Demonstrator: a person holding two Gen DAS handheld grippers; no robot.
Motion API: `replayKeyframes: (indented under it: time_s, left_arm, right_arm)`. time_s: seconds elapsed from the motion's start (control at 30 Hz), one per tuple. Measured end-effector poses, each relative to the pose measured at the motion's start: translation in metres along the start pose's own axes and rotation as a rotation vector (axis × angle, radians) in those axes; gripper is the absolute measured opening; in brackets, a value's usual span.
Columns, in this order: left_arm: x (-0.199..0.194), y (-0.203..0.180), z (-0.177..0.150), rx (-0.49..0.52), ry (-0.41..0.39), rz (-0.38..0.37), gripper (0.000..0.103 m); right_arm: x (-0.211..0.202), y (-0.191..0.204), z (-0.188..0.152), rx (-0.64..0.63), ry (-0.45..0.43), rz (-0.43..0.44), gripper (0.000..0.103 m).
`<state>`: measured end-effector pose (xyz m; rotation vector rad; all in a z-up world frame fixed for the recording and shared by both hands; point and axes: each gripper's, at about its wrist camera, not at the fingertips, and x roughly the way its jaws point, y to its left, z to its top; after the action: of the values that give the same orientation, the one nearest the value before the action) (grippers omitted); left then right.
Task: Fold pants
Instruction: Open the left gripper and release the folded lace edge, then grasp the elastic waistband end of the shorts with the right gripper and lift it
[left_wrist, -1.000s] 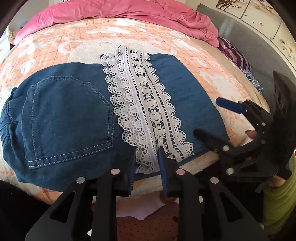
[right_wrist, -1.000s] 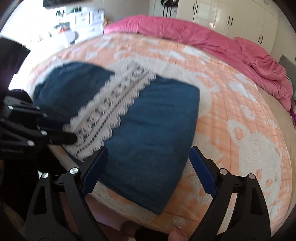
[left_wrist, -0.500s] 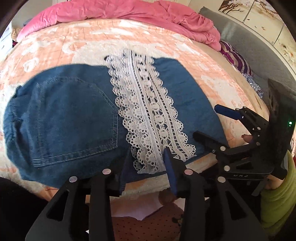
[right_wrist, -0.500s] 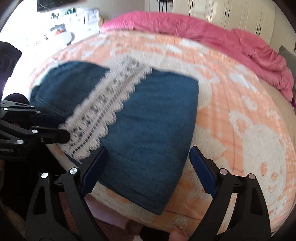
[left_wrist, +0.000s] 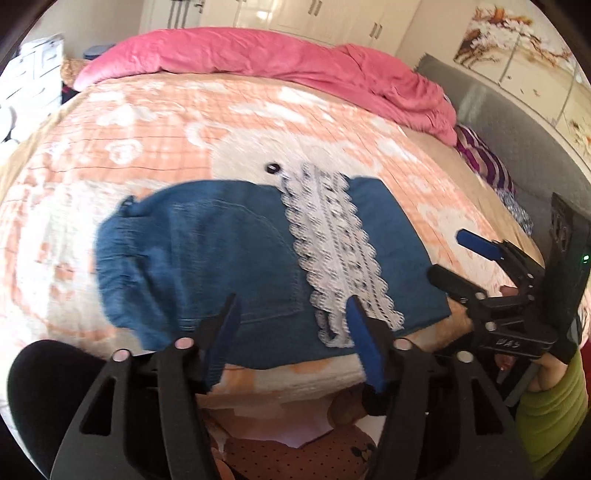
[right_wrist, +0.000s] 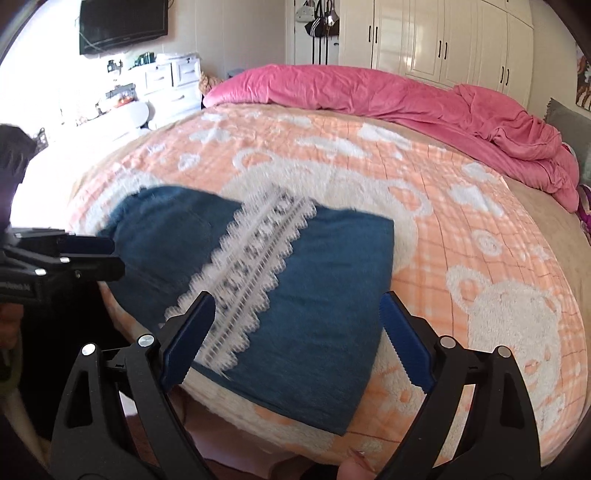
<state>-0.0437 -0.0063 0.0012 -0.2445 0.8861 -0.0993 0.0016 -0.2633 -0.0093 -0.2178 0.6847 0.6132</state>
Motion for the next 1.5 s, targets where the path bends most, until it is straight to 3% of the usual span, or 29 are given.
replayKeyframes:
  time_s: [0.43, 0.9, 1.1, 1.2, 1.23, 1.3, 1.5]
  left_arm:
    - [-0.023, 0.067, 0.005, -0.143, -0.059, 0.093, 0.084]
    - [0.007, 0.090, 0.007, -0.183, -0.005, 0.079, 0.085]
    - [0.022, 0.097, 0.005, -0.211, 0.013, 0.058, 0.085]
    - [0.024, 0.101, 0.005, -0.239, -0.010, 0.025, 0.081]
    - [0.025, 0.102, 0.006, -0.247, -0.011, 0.022, 0.073]
    - [0.028, 0.104, 0.006, -0.261, -0.010, 0.012, 0.067]
    - [0.038, 0.108, 0.004, -0.287, -0.015, -0.030, 0.061]
  right_arm:
    - [0.016, 0.058, 0.051, -0.105, 0.003, 0.044, 0.090]
    - [0.072, 0.088, 0.101, -0.178, 0.111, 0.184, 0.092]
    - [0.101, 0.109, 0.121, -0.231, 0.191, 0.315, 0.093]
    - [0.118, 0.125, 0.130, -0.269, 0.228, 0.366, 0.093]
    - [0.125, 0.131, 0.132, -0.290, 0.243, 0.367, 0.093]
    - [0.137, 0.140, 0.133, -0.317, 0.277, 0.376, 0.093]
    - [0.156, 0.157, 0.132, -0.361, 0.330, 0.405, 0.093]
